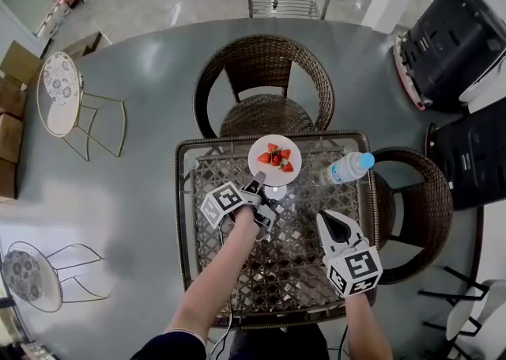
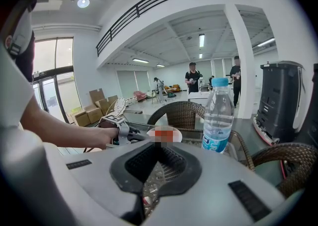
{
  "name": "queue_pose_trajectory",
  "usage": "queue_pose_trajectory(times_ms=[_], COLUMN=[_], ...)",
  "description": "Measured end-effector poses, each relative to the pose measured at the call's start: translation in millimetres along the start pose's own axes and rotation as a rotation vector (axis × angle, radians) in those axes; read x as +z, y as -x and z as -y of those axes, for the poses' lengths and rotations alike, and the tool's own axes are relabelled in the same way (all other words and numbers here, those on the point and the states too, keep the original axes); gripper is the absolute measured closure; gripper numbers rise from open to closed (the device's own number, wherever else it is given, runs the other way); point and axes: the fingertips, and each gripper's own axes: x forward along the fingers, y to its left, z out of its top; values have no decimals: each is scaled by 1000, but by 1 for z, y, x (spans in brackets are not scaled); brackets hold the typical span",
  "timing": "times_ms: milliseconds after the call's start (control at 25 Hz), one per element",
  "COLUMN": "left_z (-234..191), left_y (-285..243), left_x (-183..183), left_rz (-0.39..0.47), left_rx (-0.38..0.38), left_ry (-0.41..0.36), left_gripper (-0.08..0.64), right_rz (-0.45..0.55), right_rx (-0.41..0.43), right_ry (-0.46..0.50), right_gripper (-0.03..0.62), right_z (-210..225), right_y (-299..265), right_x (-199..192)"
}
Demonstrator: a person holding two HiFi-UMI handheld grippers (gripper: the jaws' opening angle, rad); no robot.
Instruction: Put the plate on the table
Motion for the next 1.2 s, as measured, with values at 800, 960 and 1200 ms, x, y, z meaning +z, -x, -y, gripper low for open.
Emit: queue_pose_trajectory(times_ms=[800,960,1200], left_z=[1,4,9], left_y=[-5,-6,-5], left_x=[-2,-3,-8], left_rz=[-16,-37,-52], left_rx=[277,286,305], left_ry=[-274,-290,-325], left_gripper=[471,426,370], right_rz=[17,23,36], right_rx=[-25,-23,-32], right_ry=[-46,-57,-60], right_gripper=[588,588,588], right_z=[10,9,13], right_y=[20,24,34], right_x=[-5,-6,-5])
